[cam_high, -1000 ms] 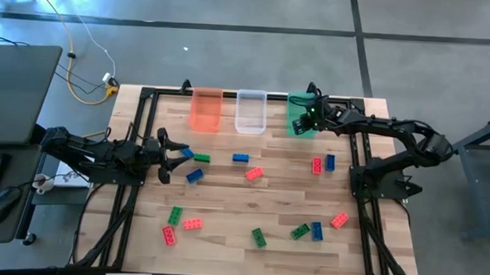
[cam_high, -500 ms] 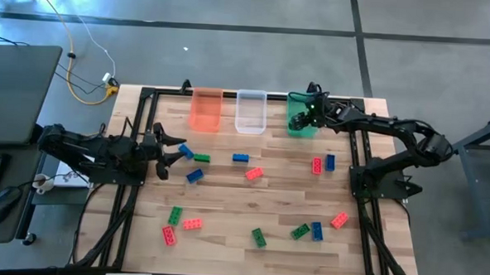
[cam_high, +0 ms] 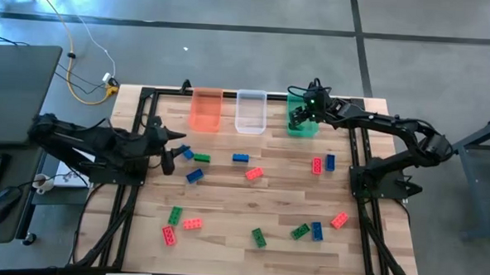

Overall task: Sort & place blocks by color
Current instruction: Put the blue game piece into the orange bin

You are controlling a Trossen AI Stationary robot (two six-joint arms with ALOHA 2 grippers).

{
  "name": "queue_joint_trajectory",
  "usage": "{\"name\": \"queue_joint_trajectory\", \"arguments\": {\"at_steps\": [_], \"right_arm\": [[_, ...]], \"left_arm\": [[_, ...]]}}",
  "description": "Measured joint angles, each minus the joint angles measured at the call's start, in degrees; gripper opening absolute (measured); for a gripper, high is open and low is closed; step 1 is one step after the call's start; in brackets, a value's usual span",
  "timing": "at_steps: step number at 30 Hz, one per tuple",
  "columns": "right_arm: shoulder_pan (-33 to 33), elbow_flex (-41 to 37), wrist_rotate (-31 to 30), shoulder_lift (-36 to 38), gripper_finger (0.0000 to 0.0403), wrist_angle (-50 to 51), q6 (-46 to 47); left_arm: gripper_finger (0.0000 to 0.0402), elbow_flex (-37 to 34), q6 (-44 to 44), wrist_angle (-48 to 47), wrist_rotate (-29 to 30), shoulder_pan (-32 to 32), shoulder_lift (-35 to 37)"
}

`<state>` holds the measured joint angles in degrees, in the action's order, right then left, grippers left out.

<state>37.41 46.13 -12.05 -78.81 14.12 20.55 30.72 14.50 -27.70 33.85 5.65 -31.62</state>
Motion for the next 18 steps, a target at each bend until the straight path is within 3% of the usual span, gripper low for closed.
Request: {"name": "queue_joint_trajectory", "arguments": {"at_steps": [4, 9, 18], "right_arm": [[0.00, 0.00, 0.01, 0.00, 0.0207, 0.04, -0.06], [0.00, 0.00, -0.01, 0.00, 0.0207, 0.06, -1.35], [0.00, 0.00, -0.01, 0.00, 0.0207, 0.04, -1.44]], "left_arm": [[0.0224, 5.36, 4.46, -5.68, -2.34, 0.00, -5.67], [0.0239, 10.50, 13.71, -11.99, -9.94, 0.00, -13.17], [0.0235, 11.63, 20.12, -14.61, -17.17, -1.20, -25.27]]}}
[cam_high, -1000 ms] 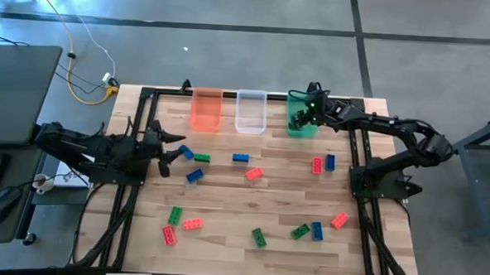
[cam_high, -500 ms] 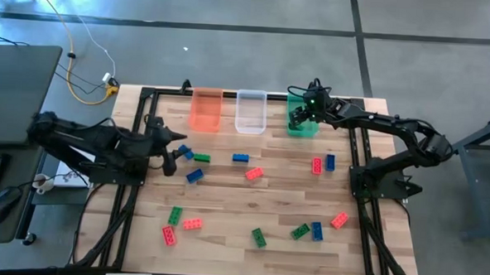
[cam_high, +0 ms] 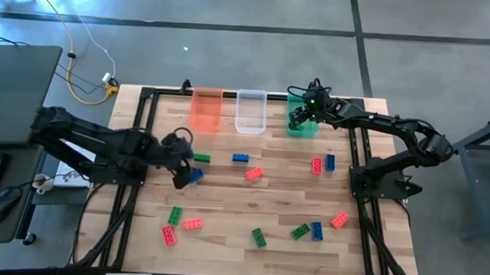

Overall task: Sort & place blocks by color
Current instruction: Put the blue game piece into the orange bin

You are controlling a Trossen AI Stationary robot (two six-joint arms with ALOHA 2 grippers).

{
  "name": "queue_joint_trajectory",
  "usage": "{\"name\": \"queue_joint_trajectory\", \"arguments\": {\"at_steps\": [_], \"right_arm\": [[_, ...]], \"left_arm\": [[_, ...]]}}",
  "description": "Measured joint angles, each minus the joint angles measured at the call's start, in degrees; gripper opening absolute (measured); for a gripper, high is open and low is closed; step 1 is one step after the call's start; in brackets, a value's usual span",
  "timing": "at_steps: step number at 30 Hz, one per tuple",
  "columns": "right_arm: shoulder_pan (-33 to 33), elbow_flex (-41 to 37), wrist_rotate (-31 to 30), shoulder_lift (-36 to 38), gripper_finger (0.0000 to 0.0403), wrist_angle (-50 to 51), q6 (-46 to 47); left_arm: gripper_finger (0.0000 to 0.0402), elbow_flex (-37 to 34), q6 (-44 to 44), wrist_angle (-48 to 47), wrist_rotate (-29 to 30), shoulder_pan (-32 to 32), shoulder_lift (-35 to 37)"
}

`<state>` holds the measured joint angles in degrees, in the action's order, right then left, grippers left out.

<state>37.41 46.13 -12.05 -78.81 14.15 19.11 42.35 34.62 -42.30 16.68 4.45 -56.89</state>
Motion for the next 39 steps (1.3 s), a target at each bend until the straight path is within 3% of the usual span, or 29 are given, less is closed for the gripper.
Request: {"name": "queue_joint_trajectory", "arguments": {"at_steps": [11, 39], "right_arm": [[0.00, 0.00, 0.01, 0.00, 0.0207, 0.12, -0.02], [0.00, 0.00, 0.01, 0.00, 0.0207, 0.11, -0.09]], "left_arm": [[0.0235, 0.02, 4.81, 0.02, -12.09, -6.83, -9.76], [0.0234, -0.02, 3.64, 0.61, -14.94, -8.68, -26.69]]}}
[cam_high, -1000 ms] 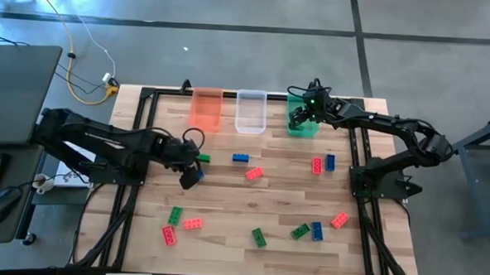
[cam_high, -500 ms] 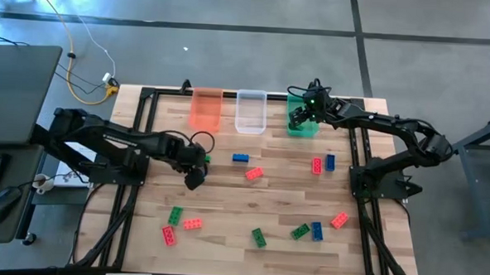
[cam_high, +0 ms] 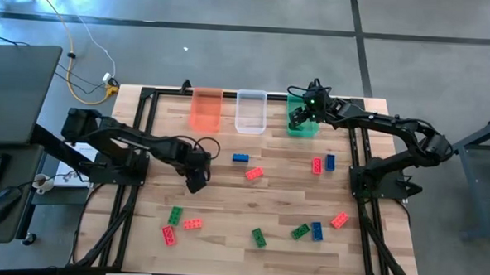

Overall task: Sort & place blocks by color
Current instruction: Put the blue game piece into the orange bin

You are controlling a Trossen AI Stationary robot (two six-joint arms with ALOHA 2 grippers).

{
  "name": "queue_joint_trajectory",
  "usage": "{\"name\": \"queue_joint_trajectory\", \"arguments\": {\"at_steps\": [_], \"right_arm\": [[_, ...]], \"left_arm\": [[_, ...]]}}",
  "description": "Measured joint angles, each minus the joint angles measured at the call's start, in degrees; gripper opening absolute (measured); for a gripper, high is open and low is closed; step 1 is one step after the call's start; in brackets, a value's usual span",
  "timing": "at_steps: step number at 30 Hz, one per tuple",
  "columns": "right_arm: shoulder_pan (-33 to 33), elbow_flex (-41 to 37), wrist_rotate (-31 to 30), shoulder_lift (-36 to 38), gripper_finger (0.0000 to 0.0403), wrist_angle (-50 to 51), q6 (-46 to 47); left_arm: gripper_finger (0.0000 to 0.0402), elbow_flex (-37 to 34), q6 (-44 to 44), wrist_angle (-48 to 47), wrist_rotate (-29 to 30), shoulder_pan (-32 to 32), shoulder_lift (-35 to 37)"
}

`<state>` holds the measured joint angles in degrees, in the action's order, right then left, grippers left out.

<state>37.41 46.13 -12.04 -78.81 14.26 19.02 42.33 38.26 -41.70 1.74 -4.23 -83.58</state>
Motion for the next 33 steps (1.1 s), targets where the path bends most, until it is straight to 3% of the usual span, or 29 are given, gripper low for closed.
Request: {"name": "queue_joint_trajectory", "arguments": {"at_steps": [10, 20, 33], "right_arm": [[0.00, 0.00, 0.01, 0.00, 0.0207, 0.00, -0.01], [-0.13, 0.00, 0.01, 0.00, 0.0207, -0.23, -1.16], [-6.72, 0.00, -0.03, 0.12, 0.0189, -2.54, -4.08]], "left_arm": [[0.0228, 0.00, -1.10, 2.71, -1.27, 0.00, -5.05], [0.0108, 0.04, -4.47, 2.38, -0.02, 0.31, -5.16], [0.0108, 1.54, -7.58, 3.45, 5.03, 0.59, -3.34]]}}
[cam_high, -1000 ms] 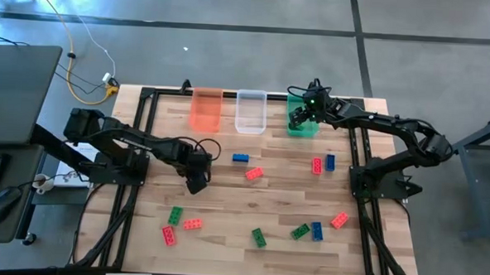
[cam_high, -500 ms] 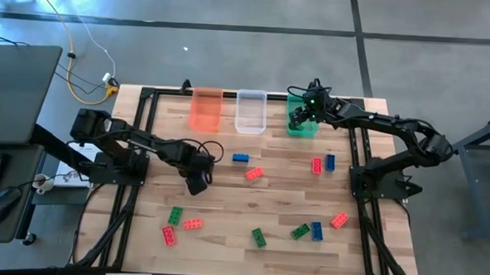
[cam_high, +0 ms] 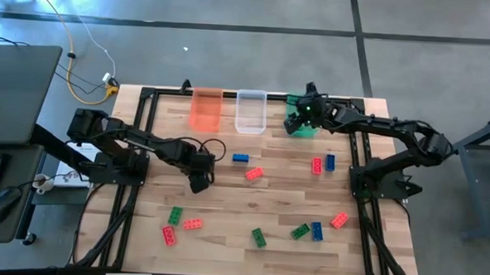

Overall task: Sort & place blocks by color
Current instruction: Put the blue game piece into the orange bin

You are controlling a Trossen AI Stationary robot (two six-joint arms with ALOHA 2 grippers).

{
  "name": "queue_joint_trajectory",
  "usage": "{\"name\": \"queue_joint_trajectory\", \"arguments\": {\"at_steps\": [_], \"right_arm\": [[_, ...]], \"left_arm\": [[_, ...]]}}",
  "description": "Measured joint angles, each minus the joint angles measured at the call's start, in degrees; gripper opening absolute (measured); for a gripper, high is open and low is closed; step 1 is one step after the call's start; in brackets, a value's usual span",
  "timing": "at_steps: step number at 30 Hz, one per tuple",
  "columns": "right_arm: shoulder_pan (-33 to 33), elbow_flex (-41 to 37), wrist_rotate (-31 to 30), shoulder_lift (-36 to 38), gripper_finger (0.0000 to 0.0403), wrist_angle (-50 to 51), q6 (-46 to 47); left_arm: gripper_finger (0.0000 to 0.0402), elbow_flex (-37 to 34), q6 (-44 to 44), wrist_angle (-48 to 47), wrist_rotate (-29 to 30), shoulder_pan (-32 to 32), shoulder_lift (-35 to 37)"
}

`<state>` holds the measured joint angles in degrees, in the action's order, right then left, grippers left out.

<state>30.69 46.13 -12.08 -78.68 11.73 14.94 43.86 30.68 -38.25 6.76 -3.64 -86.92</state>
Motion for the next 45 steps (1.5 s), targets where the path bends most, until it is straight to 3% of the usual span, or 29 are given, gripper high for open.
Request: {"name": "queue_joint_trajectory", "arguments": {"at_steps": [5, 8, 17, 35, 45], "right_arm": [[-3.57, 0.00, 0.04, 0.01, 0.0187, -0.40, -0.02], [-5.96, 0.00, 0.75, 0.01, 0.0187, -1.50, -1.30], [-12.46, 0.00, 3.98, 0.03, 0.0187, -5.78, -2.12], [-19.47, 0.00, 3.69, 0.03, 0.0187, -7.17, -1.20], [-20.76, 0.00, 3.26, 0.03, 0.0187, -7.13, -0.44]], "left_arm": [[0.0108, 2.06, -2.25, -0.39, 0.97, -0.21, 3.79], [0.0108, 3.36, -4.21, -0.68, 4.42, -1.40, 5.90], [0.0108, 7.25, -11.67, 0.07, 10.98, -8.84, 10.72], [0.0108, 7.40, -25.51, 11.08, 10.35, -29.82, 11.96], [0.0108, 7.40, -28.92, 12.98, 3.62, -38.67, 8.12]]}}
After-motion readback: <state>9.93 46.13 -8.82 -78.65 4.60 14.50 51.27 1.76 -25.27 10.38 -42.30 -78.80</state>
